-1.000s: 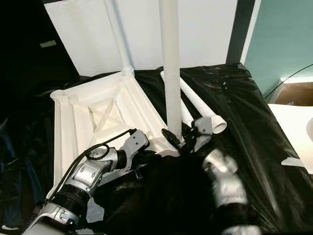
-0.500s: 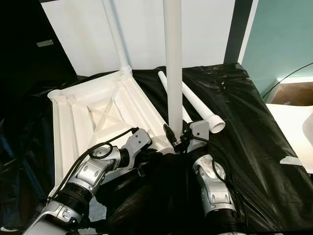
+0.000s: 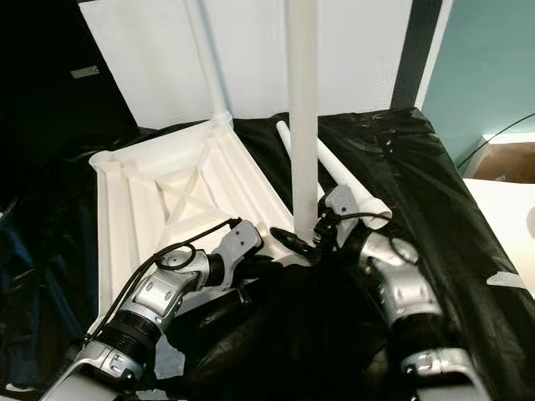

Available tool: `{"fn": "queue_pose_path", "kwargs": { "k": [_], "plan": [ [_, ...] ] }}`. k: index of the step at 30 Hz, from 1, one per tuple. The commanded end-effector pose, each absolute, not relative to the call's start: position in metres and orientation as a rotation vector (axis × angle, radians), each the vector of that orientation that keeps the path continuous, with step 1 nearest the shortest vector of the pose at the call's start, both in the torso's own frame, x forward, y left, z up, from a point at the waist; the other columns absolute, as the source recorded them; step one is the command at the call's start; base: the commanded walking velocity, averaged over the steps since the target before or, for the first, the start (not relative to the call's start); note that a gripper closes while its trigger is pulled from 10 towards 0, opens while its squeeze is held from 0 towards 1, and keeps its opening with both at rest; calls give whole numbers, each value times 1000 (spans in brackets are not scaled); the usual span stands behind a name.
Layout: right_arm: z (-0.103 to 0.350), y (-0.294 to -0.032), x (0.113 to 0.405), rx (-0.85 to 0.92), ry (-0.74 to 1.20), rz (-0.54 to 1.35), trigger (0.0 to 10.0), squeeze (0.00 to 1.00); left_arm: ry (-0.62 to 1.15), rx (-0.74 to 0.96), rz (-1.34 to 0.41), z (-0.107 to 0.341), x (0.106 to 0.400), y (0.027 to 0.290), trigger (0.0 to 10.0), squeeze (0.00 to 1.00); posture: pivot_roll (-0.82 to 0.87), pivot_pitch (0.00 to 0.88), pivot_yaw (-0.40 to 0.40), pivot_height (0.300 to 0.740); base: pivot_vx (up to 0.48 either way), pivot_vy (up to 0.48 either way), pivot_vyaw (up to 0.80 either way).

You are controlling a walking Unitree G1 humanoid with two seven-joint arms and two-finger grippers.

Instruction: Building children table

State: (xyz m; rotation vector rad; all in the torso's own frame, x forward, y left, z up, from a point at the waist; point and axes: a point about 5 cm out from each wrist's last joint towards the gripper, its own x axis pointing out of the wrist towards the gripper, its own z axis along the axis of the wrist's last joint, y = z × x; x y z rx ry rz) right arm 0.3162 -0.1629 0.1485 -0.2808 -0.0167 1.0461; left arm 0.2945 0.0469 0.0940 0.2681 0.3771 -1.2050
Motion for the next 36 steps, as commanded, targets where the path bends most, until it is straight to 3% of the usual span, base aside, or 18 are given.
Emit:
{"fn": "queue_pose_path", "kwargs": {
  "k": [1, 8, 9, 10, 11, 12, 17, 20, 21, 24, 26, 29, 31, 36],
  "plan": [
    [139, -159, 315, -296, 60, 1131, 10000, 0, 549, 189, -1168, 55, 277, 56, 10000, 0, -15, 0, 61, 740, 0, 0, 0],
    [136, -170, 319, -357, 178, 1176, 10000, 0, 549, 183, -1156, 54, 276, 59, 10000, 0, -1, 0, 55, 740, 0, 0, 0],
    [135, -172, 319, -362, 202, 1186, 9216, 0, 550, 182, -1155, 54, 276, 59, 10000, 0, -2, 0, 57, 740, 0, 0, 0],
    [135, -172, 319, -362, 202, 1186, 9216, 0, 550, 182, -1155, 54, 276, 59, 10000, 0, -2, 0, 57, 740, 0, 0, 0],
    [134, -174, 319, -366, 218, 1195, 5804, 0, 550, 183, -1154, 54, 276, 59, 10000, 0, -2, 0, 57, 740, 0, 0, 0],
    [134, -175, 317, -353, 215, 1205, 0, 0, 551, 182, -1155, 54, 276, 60, 10000, 0, -8, 0, 64, 740, 0, 0, 0],
    [134, -173, 314, -305, 187, 1238, 0, 0, 553, 188, -1162, 54, 276, 59, 10000, 0, -8, 0, 64, 740, 0, 0, 0],
    [126, -158, 304, -233, 112, 1213, 0, 0, 552, 191, -1166, 54, 276, 59, 10000, 0, -15, 0, 73, 740, 0, 0, 0],
    [125, -151, 305, -217, 37, 1100, 0, 0, 551, 192, -1167, 55, 276, 58, 10000, 0, -15, 0, 73, 740, 0, 0, 0],
    [125, -148, 307, -206, -11, 1016, 0, 0, 551, 192, -1168, 55, 276, 58, 10000, 0, -15, 0, 73, 740, 0, 0, 0],
    [125, -143, 304, -153, -126, 754, 0, 0, 554, 198, -1167, 55, 277, 60, 10000, 0, -14, 0, 74, 740, 0, 0, 0],
    [125, -144, 302, -135, -156, 673, 0, 0, 554, 200, -1166, 55, 277, 60, 10000, 0, -14, 0, 74, 740, 0, 0, 0],
    [130, -150, 298, -104, -253, 433, 0, 0, 555, 200, -1166, 55, 277, 61, 10000, 0, -15, 0, 76, 740, 0, 0, 0],
    [131, -142, 296, -83, -279, 276, 0, 0, 556, 200, -1178, 54, 275, 60, 10000, 0, -17, 0, 77, 740, 0, 0, 0]
  ]
}}
